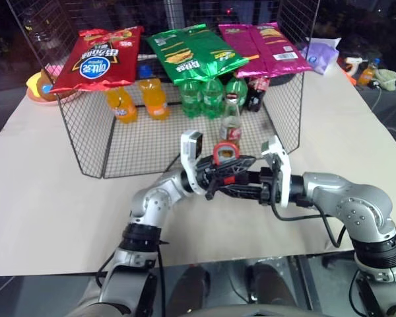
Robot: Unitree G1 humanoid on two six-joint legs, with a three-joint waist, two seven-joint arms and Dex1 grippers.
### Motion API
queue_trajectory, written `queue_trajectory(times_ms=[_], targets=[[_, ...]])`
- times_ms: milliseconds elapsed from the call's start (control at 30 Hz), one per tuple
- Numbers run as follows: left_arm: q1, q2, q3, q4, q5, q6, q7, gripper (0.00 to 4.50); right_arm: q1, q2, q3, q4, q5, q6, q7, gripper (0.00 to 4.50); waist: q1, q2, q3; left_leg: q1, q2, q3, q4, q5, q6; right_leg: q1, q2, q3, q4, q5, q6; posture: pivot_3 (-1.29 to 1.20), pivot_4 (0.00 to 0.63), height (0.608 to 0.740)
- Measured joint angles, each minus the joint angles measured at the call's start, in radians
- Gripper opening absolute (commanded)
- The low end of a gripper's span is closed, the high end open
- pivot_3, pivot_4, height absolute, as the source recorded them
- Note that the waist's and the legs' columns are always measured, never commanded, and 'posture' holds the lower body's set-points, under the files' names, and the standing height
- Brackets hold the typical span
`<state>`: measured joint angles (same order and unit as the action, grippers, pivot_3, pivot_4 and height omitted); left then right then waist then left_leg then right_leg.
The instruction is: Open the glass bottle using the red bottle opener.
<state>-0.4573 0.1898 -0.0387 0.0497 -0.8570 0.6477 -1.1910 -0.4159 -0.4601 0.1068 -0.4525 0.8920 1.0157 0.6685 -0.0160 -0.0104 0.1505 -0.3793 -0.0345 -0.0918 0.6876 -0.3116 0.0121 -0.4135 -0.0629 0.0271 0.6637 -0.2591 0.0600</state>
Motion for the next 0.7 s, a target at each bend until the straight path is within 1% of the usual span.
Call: queue_trajectory(times_ms=[167,233,333,367,633,667,700], targets=[[0.004,-0.005,0.000,0.000,0.001,0.000,0.003,0.00,0.003,-0.004,-0.001,0.000,0.003,0.000,0.001,1.49,0.000,0.000,0.000,0.000,0.000,0.000,0.000,0.000,0.000,0.000,0.000,0.000,0.000,0.000,0.000,0.00,0.150,0.740],[0.006,-0.007,0.000,0.000,0.001,0.000,0.004,0.00,0.003,-0.006,-0.001,0.001,0.003,0.000,0.003,2.51,0.000,0.000,0.000,0.000,0.000,0.000,0.000,0.000,0.000,0.000,0.000,0.000,0.000,0.000,0.000,0.00,0.150,0.740],[0.009,-0.012,0.000,0.000,0.001,0.002,0.006,0.00,0.003,-0.011,-0.001,0.001,0.008,0.000,0.011,3.92,0.000,0.000,0.000,0.000,0.000,0.000,0.000,0.000,0.000,0.000,0.000,0.000,0.000,0.000,0.000,0.00,0.150,0.740],[0.009,-0.013,0.000,0.000,0.001,0.002,0.007,0.00,0.003,-0.011,-0.001,0.001,0.008,0.000,0.010,4.33,0.000,0.000,0.000,0.000,0.000,0.000,0.000,0.000,0.000,0.000,0.000,0.000,0.000,0.000,0.000,0.00,0.150,0.740],[0.009,-0.018,0.000,0.000,0.001,0.002,0.007,0.00,0.005,-0.011,-0.007,0.016,0.012,0.003,0.005,4.33,0.001,0.000,0.000,0.000,0.000,0.000,0.000,0.000,0.000,0.000,0.000,0.000,0.000,0.000,0.000,0.00,0.150,0.740],[0.009,-0.018,0.000,0.000,0.000,0.003,0.007,0.00,0.005,-0.014,-0.007,0.023,0.012,0.003,0.009,4.11,0.001,0.000,0.000,0.000,0.000,0.000,0.000,0.000,0.000,0.000,0.000,0.000,0.000,0.000,0.000,0.00,0.150,0.740],[0.009,-0.017,0.000,0.000,0.000,0.004,0.007,0.00,0.005,-0.016,-0.009,0.029,0.013,0.003,0.012,3.78,0.001,0.000,0.000,0.000,0.000,0.000,0.000,0.000,0.000,0.000,0.000,0.000,0.000,0.000,0.000,0.00,0.150,0.740]])
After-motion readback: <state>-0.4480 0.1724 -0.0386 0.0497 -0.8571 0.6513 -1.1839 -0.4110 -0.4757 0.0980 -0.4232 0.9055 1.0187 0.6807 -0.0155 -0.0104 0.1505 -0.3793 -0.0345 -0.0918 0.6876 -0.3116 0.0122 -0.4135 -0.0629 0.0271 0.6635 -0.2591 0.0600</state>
